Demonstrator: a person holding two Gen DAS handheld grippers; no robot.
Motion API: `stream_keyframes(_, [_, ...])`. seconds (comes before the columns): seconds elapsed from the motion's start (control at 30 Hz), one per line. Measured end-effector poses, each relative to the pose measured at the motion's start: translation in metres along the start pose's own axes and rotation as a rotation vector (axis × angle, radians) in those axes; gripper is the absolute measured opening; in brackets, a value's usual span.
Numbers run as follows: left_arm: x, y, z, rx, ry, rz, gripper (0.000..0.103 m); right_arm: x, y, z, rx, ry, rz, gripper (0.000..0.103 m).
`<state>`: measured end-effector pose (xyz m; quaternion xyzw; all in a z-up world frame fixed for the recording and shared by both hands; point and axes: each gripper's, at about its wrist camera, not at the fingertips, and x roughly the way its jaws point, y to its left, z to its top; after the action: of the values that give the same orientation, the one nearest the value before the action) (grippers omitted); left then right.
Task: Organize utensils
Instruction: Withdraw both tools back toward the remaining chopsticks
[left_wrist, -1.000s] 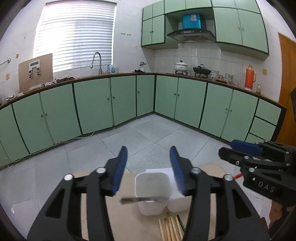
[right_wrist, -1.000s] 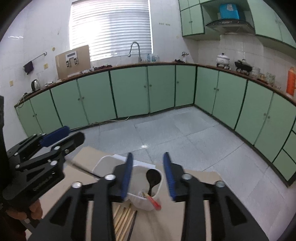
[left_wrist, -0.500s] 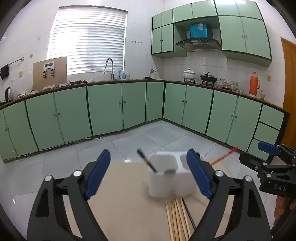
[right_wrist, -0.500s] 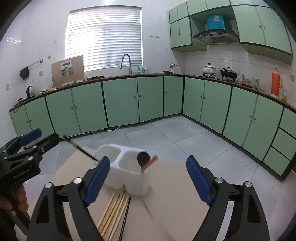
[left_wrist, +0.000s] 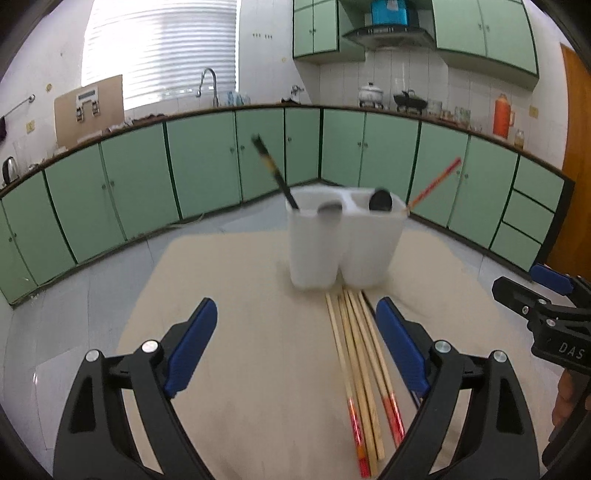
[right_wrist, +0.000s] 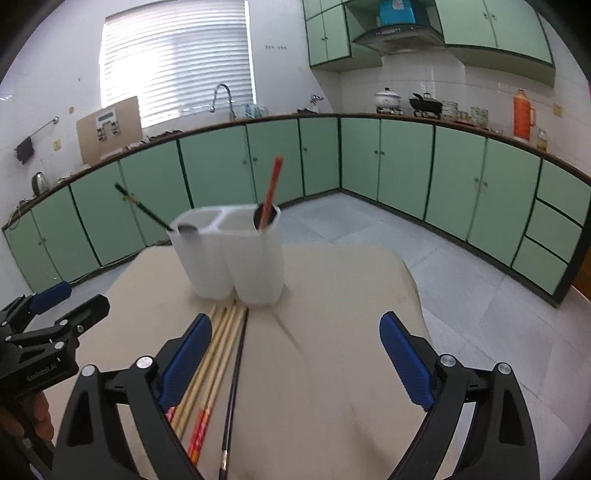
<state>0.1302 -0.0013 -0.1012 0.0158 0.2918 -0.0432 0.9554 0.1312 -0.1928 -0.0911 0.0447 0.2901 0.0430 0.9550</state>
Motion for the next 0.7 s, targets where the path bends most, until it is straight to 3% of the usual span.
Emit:
stream_keyframes(0.43, [0.009, 0.0, -0.038, -0.001, 0.085, -0.001, 0.085, 0.001, 0.006, -0.054, 0.01, 0.029, -0.041, 0.09])
stream_keyframes(0.7, [0.009, 0.0, -0.056, 0.01, 0.122, -0.003, 0.085, -0.004, 0.009, -0.068, -0.001, 0.029, -0.04, 0.082])
